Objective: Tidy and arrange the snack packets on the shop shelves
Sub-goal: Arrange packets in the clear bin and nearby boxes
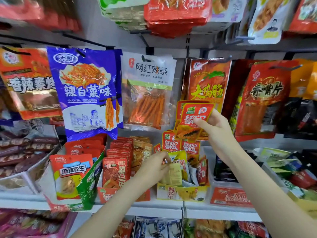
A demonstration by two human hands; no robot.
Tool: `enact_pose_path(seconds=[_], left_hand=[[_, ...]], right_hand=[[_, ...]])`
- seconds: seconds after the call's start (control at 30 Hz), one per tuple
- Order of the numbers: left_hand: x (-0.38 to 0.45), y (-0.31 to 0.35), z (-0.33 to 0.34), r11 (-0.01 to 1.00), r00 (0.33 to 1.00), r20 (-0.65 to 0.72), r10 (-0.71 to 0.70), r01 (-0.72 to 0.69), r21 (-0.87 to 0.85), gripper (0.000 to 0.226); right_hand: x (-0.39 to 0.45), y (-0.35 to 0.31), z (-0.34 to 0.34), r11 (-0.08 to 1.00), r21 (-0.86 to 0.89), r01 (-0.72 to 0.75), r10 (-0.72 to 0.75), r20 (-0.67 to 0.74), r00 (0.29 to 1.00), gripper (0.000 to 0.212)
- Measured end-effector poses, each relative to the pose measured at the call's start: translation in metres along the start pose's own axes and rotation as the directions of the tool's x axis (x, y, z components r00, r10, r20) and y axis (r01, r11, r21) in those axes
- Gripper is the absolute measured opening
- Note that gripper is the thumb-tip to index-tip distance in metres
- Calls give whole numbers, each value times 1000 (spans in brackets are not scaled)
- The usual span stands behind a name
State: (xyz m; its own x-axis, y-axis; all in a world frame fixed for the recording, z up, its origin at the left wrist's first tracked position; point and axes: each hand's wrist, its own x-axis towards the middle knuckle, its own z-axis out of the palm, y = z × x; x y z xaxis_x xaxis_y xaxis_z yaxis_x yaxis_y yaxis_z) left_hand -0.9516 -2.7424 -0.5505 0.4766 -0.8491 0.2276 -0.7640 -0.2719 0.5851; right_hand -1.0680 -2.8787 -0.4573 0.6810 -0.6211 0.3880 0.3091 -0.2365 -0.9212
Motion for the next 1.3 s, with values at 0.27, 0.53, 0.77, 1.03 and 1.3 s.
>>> enact_pose_path(seconds=[0.27, 0.53, 0.77, 1.03, 1.3], left_hand=[[69, -4, 23, 935, 920, 281, -273, 185, 303, 71], [81, -12, 34, 934, 939, 245, -243, 158, 320, 67], [25, 3, 16, 933, 996, -56, 74, -49, 356, 31], [-25, -12, 17, 967, 947, -216, 237, -207, 152, 18], [-19, -19, 5, 982, 989, -108, -101, 82, -169, 24]], right_hand=[[-18, 23, -12, 998, 2, -66, 66, -99, 993, 25], [-17, 40, -33, 993, -103, -63, 44, -169, 985, 19], [-9, 24, -47, 747, -663, 45, 1, 70, 998, 18], [2, 30, -5, 907, -417, -60, 108, 91, 990, 17], [30, 77, 16, 680, -651, -337, 488, 59, 871, 15]])
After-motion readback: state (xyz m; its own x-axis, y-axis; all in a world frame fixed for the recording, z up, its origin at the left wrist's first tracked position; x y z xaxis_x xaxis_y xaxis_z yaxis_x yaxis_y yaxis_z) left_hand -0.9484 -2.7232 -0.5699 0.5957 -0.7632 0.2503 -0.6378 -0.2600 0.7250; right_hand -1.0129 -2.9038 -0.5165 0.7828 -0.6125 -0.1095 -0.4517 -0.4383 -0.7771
